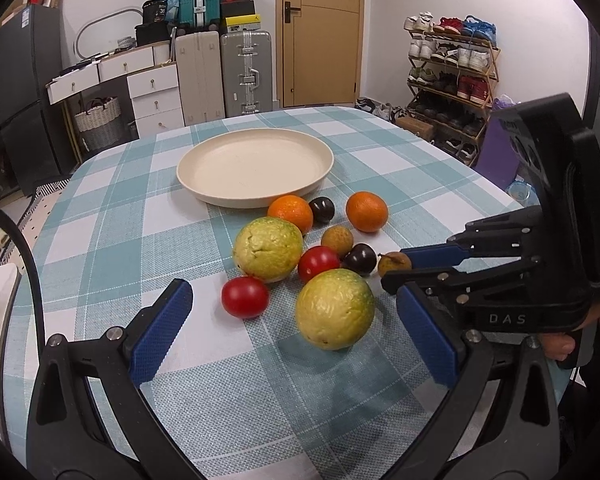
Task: Organize fruits
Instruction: 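Lower the right gripper onto the small brown longan and close it, then close the left gripper on the green-yellow citrus while the right gripper holds the longan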
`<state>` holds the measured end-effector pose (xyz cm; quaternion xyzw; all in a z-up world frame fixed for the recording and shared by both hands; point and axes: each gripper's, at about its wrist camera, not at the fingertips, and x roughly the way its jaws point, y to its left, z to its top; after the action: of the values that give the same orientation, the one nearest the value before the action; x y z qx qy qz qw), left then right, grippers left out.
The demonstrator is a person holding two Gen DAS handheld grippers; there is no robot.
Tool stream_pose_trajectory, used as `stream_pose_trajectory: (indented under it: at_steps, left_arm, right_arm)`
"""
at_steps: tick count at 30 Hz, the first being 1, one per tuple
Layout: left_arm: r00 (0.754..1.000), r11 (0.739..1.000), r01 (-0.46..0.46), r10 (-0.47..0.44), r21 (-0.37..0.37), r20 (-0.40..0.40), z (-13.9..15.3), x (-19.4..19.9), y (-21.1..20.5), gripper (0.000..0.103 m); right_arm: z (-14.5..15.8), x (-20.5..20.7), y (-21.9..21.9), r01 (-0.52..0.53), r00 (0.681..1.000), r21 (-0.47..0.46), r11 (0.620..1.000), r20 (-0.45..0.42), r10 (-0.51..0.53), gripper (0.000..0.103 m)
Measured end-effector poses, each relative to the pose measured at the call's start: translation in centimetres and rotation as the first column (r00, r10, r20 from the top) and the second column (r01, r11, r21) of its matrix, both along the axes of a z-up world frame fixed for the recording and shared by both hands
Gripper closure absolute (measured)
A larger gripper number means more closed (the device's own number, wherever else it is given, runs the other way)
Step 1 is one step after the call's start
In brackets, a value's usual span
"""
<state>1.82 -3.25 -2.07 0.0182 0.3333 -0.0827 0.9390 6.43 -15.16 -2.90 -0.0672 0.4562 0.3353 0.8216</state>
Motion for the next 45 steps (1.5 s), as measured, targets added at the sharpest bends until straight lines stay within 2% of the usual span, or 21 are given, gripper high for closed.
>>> stream_pose_trajectory:
  at_steps: [4,12,19,22,26,32,45]
  left_arm:
    - [0.999,1.0,0.015,-0.015,0.0,-0.029,-0.4,0.3,-0.3,0.001]
    - [0.996,0.999,0.045,-0.042,0.028,-0.077,-1.2,0.7,-1.3,0.016]
    - [0.988,0.996,0.087,-0.086,-0.001,-0.125,-1.7,1.3,-1.7,0.038]
    - [0.984,0.995,0.098,-0.101,-0.031,-0.147,-1.9,1.7,-1.6,0.057]
    - [0.981,0.992,0.111,-0.119,-0.061,-0.151,-2.0,1.7,-1.5,0.057]
    - [0.986,0.99,0.118,-0.125,-0.071,-0.105,-1.2,1.2,-1.6,0.057]
    - [1.0,0.993,0.015,-0.014,-0.121,0.005,1.8,0.5,1.2,0.057]
  right_arm:
    - [0.6,-0.1,-0.6,0.005,1.0,0.02,1.0,0.017,-0.006,0.077]
    - [1.7,0.0,-1.7,0.032,0.999,0.048,0.998,0.04,-0.034,0.077]
    - [1.8,-0.1,-1.9,0.033,0.999,0.05,0.998,0.042,-0.035,0.077]
    - [1.8,-0.3,-1.8,0.029,0.998,0.049,0.998,0.046,-0.031,0.077]
    - [1.8,-0.4,-1.7,0.022,0.999,0.049,0.999,0.048,-0.025,0.077]
    - [1.9,-0.3,-1.8,0.023,0.998,0.057,0.998,0.056,-0.027,0.077]
    - [3.8,-0.1,-3.1,0.065,0.988,0.149,0.987,0.128,-0.084,0.077]
